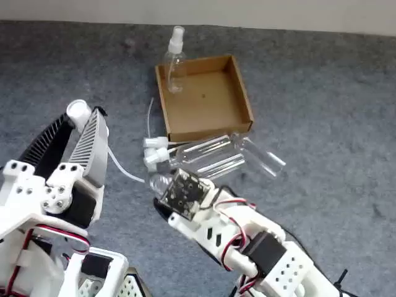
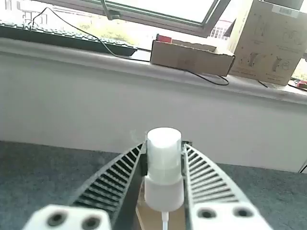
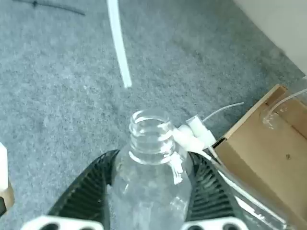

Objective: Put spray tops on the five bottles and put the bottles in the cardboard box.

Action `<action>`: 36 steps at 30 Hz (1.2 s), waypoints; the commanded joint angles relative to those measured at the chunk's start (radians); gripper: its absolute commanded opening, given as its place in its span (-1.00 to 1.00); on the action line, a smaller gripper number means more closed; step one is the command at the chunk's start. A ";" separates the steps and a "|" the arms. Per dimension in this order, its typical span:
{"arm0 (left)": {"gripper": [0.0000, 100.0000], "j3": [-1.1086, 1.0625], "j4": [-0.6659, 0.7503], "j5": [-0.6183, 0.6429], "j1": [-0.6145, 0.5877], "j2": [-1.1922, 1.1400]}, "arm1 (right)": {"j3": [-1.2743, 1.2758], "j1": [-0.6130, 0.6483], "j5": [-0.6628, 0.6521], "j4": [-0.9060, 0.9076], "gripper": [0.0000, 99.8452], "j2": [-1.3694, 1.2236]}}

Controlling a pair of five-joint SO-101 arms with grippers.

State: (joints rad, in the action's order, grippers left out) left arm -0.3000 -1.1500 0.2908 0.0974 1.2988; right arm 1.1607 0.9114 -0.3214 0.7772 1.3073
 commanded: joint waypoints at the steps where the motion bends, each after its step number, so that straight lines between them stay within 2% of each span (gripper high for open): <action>1: -0.94 -0.104 0.068 0.087 -0.002 0.031 | 0.054 0.012 0.011 -0.039 -0.99 0.071; 4: -0.94 -0.183 0.133 0.092 0.005 0.050 | 0.064 0.012 0.011 -0.042 -0.99 0.076; 9: -0.94 -0.239 0.137 0.086 0.097 0.065 | 0.062 0.012 0.011 -0.042 -0.99 0.077; 22: -0.94 -0.331 0.143 0.084 0.099 0.067 | 0.061 0.013 0.012 -0.042 -0.99 0.081; 27: -0.94 -0.473 0.143 0.084 0.101 0.067 | 0.061 0.013 0.014 -0.044 -0.99 0.082; 32: -0.93 -0.630 0.144 0.084 0.107 0.068 | 0.061 0.007 0.121 -0.120 -0.99 0.081; 36: -0.93 -0.673 0.144 0.084 0.160 0.068 | 0.061 0.005 0.138 -0.159 -0.99 0.077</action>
State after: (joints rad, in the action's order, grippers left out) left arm -0.9398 -1.0150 0.3782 0.1895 1.3602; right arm 1.2405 0.9221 -0.2064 0.6743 1.3625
